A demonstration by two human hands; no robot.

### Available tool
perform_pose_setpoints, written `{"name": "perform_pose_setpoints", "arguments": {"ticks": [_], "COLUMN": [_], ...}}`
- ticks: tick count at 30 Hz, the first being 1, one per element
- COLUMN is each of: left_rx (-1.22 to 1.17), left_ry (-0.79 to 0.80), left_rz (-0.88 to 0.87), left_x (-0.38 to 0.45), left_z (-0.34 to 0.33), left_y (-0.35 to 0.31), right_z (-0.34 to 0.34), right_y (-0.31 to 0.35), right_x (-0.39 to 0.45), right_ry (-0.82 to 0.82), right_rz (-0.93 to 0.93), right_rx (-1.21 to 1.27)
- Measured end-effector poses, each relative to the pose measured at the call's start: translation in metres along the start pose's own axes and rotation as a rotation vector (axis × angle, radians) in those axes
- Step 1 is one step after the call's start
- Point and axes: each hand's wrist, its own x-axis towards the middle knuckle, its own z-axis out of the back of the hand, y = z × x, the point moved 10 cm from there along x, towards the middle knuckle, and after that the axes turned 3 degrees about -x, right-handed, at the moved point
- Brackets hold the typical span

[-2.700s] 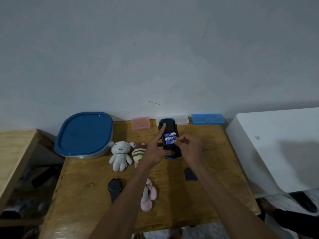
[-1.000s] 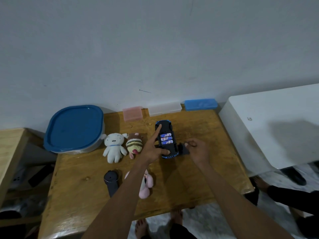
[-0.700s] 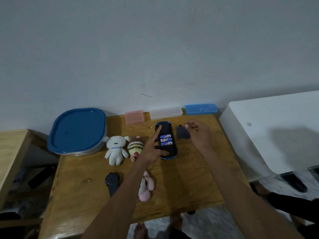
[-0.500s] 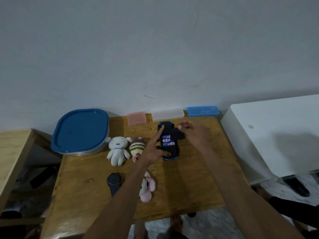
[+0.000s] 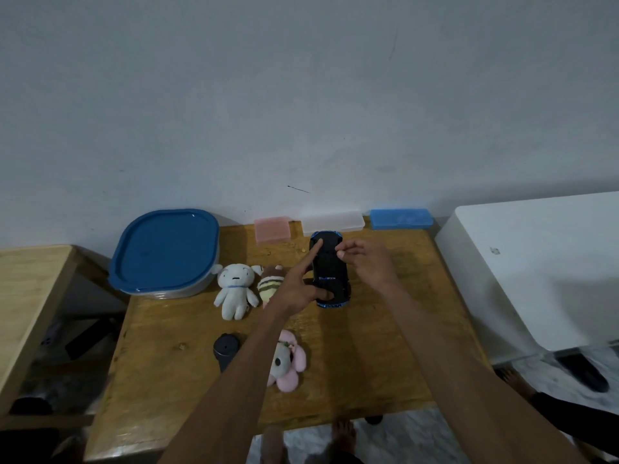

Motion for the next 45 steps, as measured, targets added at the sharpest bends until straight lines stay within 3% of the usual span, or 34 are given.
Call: {"name": "perform_pose_setpoints", "arguments": {"ticks": [10, 16, 27, 36, 40, 45], "left_rx": [-0.004, 0.053, 0.024, 0.017, -0.003, 0.03], "left_ry": [0.0, -0.006, -0.034, -0.028, -0.049, -0.067], "left_rz": [-0.004, -0.05, -0.067, -0.047, 0.014, 0.063], "left_x": [0.003, 0.004, 0.001, 0.002, 0.009, 0.016], "left_z": [0.0, -0.004, -0.012, -0.024, -0.028, -0.034], "left_y": [-0.005, -0.012, -0.016, -0.004, 0.014, 0.034], "right_z": [0.002, 0.01, 0.016, 0.021, 0.042, 0.067], "right_y": [0.0, 0.002, 0.0, -0.036, -0.07, -0.15], "right_x": [0.002, 0.001, 0.0, 0.0, -0.007, -0.022], "right_ry": [-0.021, -0.149, -0.224, -0.259, -0.355, -0.454], "right_rz": [0.005, 0.047, 0.052, -0.105, -0.176, -0.423], "right_rx": [-0.021, -0.163, -0.105, 0.038, 0.116, -0.034]}}
